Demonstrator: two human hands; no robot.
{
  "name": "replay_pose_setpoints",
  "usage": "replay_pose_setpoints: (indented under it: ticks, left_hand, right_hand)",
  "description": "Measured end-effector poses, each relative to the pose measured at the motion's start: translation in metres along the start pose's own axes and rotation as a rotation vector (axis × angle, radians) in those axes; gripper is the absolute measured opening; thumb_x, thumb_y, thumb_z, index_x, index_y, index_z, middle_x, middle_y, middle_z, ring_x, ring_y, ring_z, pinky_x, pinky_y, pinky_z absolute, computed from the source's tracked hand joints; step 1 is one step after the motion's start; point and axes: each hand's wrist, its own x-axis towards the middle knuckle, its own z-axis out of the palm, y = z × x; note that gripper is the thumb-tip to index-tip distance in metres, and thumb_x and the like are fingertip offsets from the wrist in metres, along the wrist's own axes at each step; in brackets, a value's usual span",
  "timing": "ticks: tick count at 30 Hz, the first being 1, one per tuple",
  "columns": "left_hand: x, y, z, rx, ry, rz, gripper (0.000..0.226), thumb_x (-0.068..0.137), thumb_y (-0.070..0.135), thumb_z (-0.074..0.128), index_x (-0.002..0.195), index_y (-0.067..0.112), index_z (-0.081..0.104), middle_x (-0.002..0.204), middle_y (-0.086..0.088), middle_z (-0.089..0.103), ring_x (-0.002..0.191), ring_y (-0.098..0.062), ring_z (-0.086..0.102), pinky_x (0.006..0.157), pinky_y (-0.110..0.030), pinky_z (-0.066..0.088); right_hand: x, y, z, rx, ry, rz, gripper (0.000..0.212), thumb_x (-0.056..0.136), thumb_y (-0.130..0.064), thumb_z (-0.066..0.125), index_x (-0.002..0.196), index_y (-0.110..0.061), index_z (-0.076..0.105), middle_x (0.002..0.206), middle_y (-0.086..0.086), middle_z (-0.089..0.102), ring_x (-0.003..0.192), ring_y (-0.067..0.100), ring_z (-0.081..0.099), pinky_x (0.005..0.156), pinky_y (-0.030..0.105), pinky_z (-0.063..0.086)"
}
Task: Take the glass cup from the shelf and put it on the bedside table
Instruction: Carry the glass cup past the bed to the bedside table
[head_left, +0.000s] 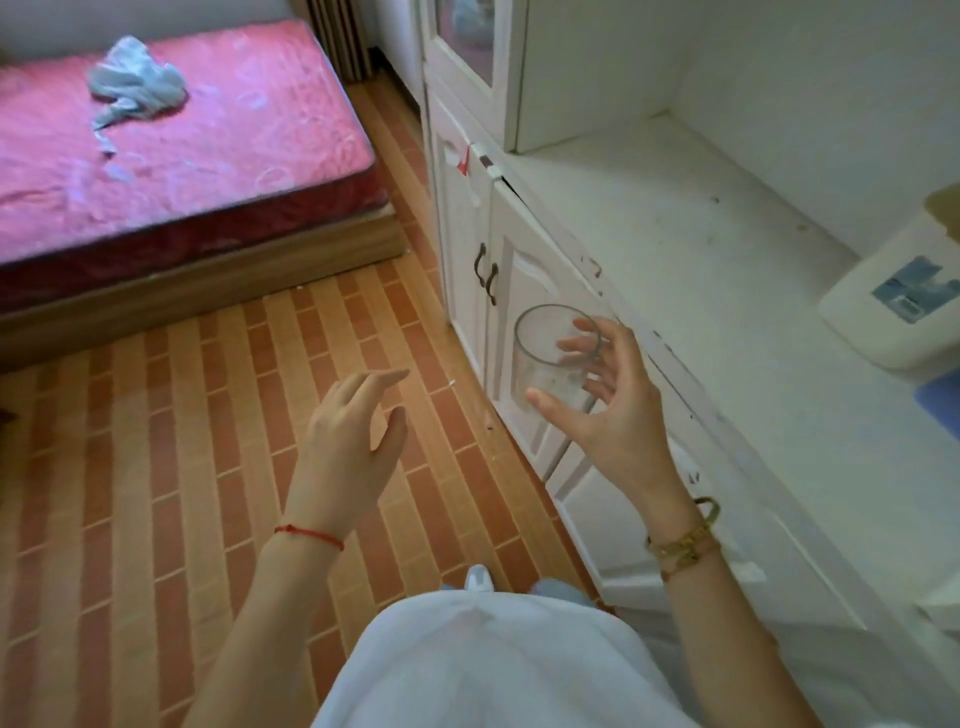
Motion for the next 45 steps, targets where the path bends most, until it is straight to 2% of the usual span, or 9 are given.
replay_pose_setpoints:
  ticks: [7,13,16,19,25,29,35,41,45]
  left_hand:
    - [0.041,-0.039,-0.014,0.014,0.064,-0.131,0.036,0.093,0.014,0.057,0.128,0.019,0.057,0.122,0.0,0.062,0.115,-0.019,0.058,0.096,-0.035,0.048]
    - [0.087,-0.073,-0.017,0.057,0.121,-0.203,0.034,0.091,0.011,0.059,0.125,0.015,0.061,0.118,-0.001,0.065,0.11,-0.019,0.061,0.089,-0.028,0.048]
    - [0.123,-0.094,-0.016,0.046,0.14,-0.252,0.035,0.092,0.011,0.058,0.126,0.015,0.06,0.12,-0.001,0.064,0.114,-0.018,0.059,0.095,-0.034,0.05]
    - [0.166,-0.11,-0.017,0.061,0.173,-0.287,0.036,0.092,0.011,0.057,0.127,0.016,0.059,0.122,0.001,0.063,0.116,-0.016,0.057,0.099,-0.031,0.047]
    - [0.253,-0.135,-0.032,0.102,0.27,-0.381,0.036,0.092,0.009,0.057,0.127,0.012,0.06,0.12,-0.003,0.065,0.113,-0.017,0.059,0.097,-0.027,0.046]
    - [0.299,-0.153,-0.038,0.105,0.329,-0.451,0.035,0.09,0.009,0.059,0.126,0.012,0.061,0.118,-0.003,0.065,0.108,-0.018,0.06,0.092,-0.022,0.042]
    - [0.349,-0.188,-0.041,0.097,0.364,-0.521,0.035,0.091,0.012,0.058,0.126,0.016,0.061,0.119,0.001,0.065,0.113,-0.015,0.058,0.095,-0.022,0.042]
    - [0.404,-0.247,-0.045,0.091,0.349,-0.55,0.035,0.091,0.012,0.057,0.125,0.018,0.06,0.119,0.005,0.064,0.112,-0.012,0.058,0.095,-0.018,0.039]
    - [0.446,-0.293,-0.061,0.079,0.374,-0.56,0.035,0.092,0.012,0.056,0.126,0.017,0.06,0.12,0.005,0.063,0.113,-0.012,0.057,0.097,-0.021,0.041]
  right_hand:
    - [0.068,0.002,0.048,0.041,-0.103,0.002,0.074,0.07,-0.022,0.087,0.133,-0.022,0.047,0.122,-0.005,0.063,0.115,0.01,0.062,0.095,0.014,0.048]
    - [0.142,0.008,0.087,0.063,-0.185,-0.016,0.074,0.07,-0.022,0.087,0.133,-0.022,0.048,0.12,-0.006,0.064,0.115,0.009,0.062,0.097,0.023,0.05]
    - [0.191,0.013,0.108,0.063,-0.237,-0.044,0.075,0.069,-0.024,0.087,0.133,-0.021,0.047,0.12,-0.008,0.064,0.114,0.007,0.063,0.095,0.018,0.05]
    - [0.249,0.013,0.129,0.07,-0.299,-0.065,0.075,0.069,-0.028,0.087,0.132,-0.025,0.047,0.119,-0.011,0.064,0.112,0.002,0.061,0.091,0.01,0.046]
    - [0.364,-0.003,0.171,0.083,-0.394,-0.146,0.074,0.067,-0.037,0.084,0.13,-0.03,0.047,0.119,-0.011,0.064,0.111,0.004,0.063,0.093,0.015,0.05]
    - [0.425,-0.011,0.2,0.073,-0.45,-0.214,0.074,0.069,-0.031,0.086,0.132,-0.025,0.047,0.119,-0.008,0.064,0.112,0.007,0.062,0.094,0.016,0.05]
    - [0.49,-0.011,0.244,0.084,-0.505,-0.205,0.073,0.07,-0.032,0.086,0.132,-0.026,0.047,0.121,-0.009,0.063,0.112,0.007,0.062,0.087,0.011,0.049]
    - [0.55,-0.003,0.302,0.085,-0.514,-0.186,0.074,0.067,-0.038,0.085,0.13,-0.03,0.047,0.118,-0.013,0.063,0.108,0.004,0.063,0.084,0.013,0.052]
    - [0.597,-0.007,0.355,0.081,-0.519,-0.184,0.073,0.065,-0.037,0.086,0.129,-0.034,0.048,0.117,-0.013,0.065,0.112,0.008,0.064,0.09,0.022,0.053]
